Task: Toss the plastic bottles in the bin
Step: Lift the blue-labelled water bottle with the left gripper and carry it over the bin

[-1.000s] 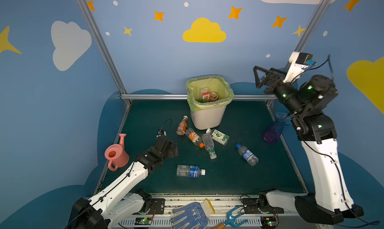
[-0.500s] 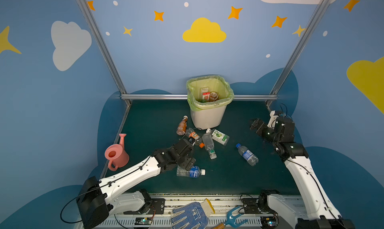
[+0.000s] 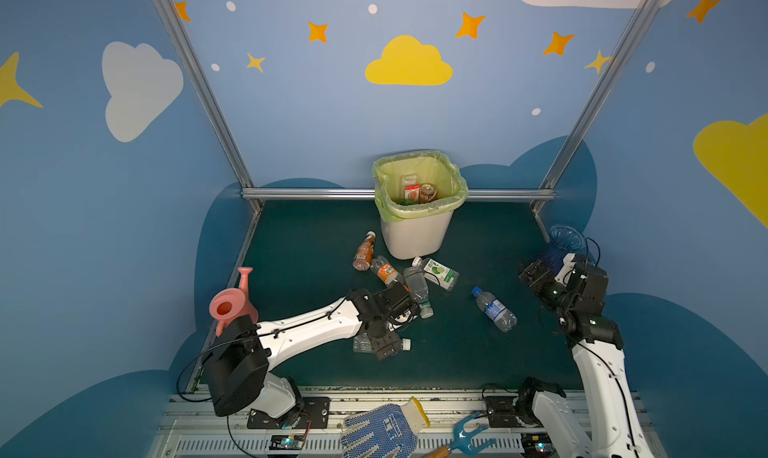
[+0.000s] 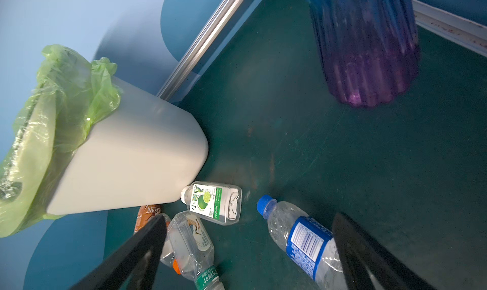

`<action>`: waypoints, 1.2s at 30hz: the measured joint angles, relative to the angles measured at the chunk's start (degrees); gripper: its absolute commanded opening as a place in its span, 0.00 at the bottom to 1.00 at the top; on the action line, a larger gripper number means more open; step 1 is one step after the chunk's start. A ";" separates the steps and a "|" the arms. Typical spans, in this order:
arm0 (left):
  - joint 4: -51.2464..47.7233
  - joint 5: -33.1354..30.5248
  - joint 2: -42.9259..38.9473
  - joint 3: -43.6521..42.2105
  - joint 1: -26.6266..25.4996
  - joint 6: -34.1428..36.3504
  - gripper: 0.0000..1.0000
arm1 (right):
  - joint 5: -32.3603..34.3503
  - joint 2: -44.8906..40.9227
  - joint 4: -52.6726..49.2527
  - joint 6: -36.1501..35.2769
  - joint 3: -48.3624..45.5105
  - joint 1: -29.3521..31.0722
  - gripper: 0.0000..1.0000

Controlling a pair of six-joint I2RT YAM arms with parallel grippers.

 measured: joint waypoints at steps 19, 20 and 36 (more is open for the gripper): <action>-4.85 3.02 15.74 6.38 -1.36 4.55 0.43 | -7.87 1.22 3.28 1.51 -5.79 -7.93 0.98; -4.74 3.15 15.61 6.47 -1.36 4.52 0.43 | -8.11 1.29 3.48 1.51 -5.90 -8.20 0.98; 12.92 -3.19 -16.26 21.22 13.00 2.99 0.47 | -11.91 1.90 4.83 2.62 -8.44 -8.92 0.98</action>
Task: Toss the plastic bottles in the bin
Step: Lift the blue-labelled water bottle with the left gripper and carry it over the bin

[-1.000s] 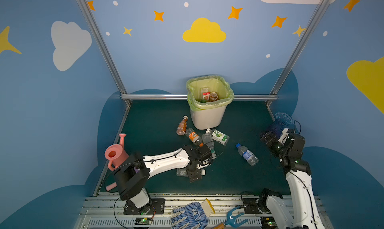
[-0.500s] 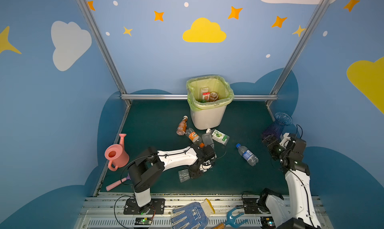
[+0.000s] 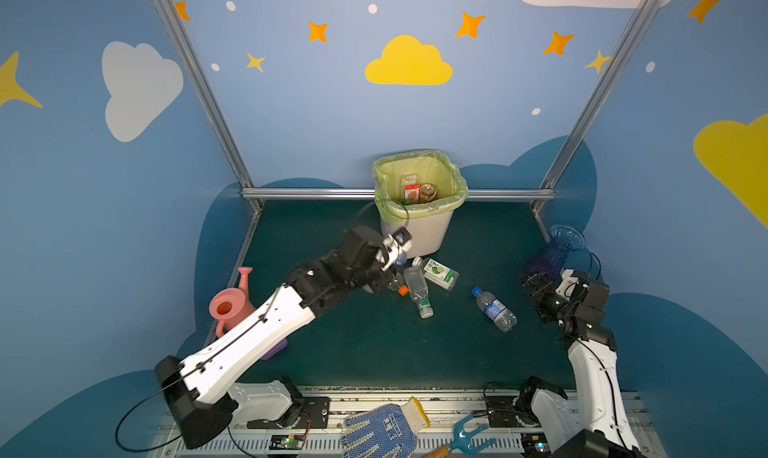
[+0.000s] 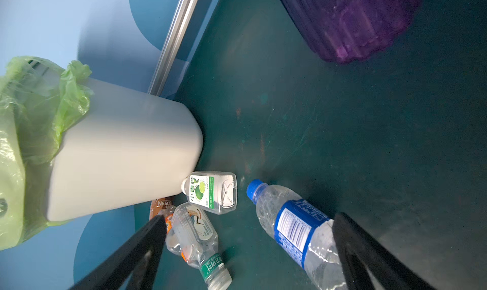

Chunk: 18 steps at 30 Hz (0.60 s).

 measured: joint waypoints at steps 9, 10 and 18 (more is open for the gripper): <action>27.54 3.56 3.69 19.17 11.50 -6.25 0.49 | -2.62 -1.01 0.07 1.53 0.02 0.00 0.98; 29.00 4.39 5.77 21.20 11.96 -7.98 0.49 | -2.91 -1.55 -0.02 1.75 0.02 0.00 0.98; 12.48 12.24 47.10 66.40 13.40 -25.42 0.67 | -3.45 -7.15 -1.27 3.23 -1.60 0.00 0.98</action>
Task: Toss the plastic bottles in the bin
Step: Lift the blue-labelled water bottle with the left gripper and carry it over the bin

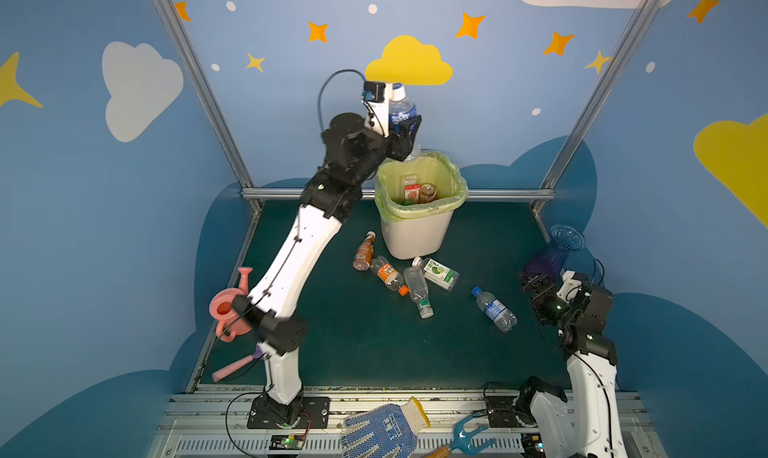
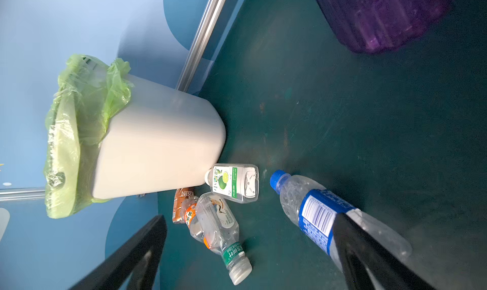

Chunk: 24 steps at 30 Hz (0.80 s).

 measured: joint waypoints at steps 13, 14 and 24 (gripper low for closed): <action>-6.32 -1.81 -1.20 2.40 -0.72 -7.30 1.00 | 0.07 -1.14 -3.34 -0.98 0.02 -0.15 0.98; -6.03 -2.12 -2.89 3.96 -0.90 -6.75 1.00 | 0.09 -1.14 -3.37 -0.90 0.02 -0.15 0.98; 1.29 -5.81 -21.22 -17.53 -1.22 -4.46 1.00 | 0.26 -0.94 -5.62 -0.24 -0.76 -0.13 0.98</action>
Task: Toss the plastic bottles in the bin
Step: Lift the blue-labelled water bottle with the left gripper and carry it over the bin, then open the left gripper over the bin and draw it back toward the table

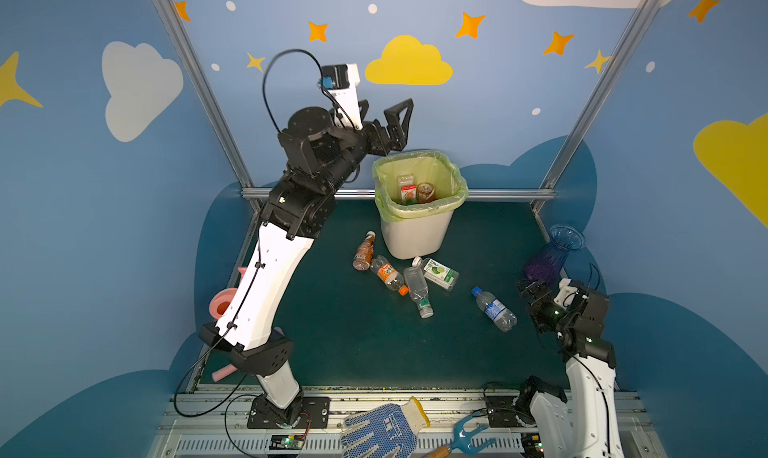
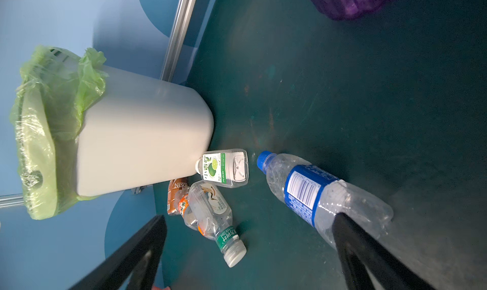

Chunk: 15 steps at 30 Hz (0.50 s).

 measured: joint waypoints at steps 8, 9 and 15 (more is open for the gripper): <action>7.98 -1.95 -8.20 -37.68 2.03 -3.54 1.00 | 1.99 6.27 -2.23 -5.70 -0.42 3.93 0.98; 8.61 -2.10 -9.75 -41.51 2.51 -4.42 1.00 | 2.73 7.32 -2.25 -6.49 -0.42 5.31 0.98; 12.46 -3.10 -21.27 -59.08 4.61 -9.49 1.00 | 7.32 13.64 -2.05 -11.37 0.15 12.24 0.98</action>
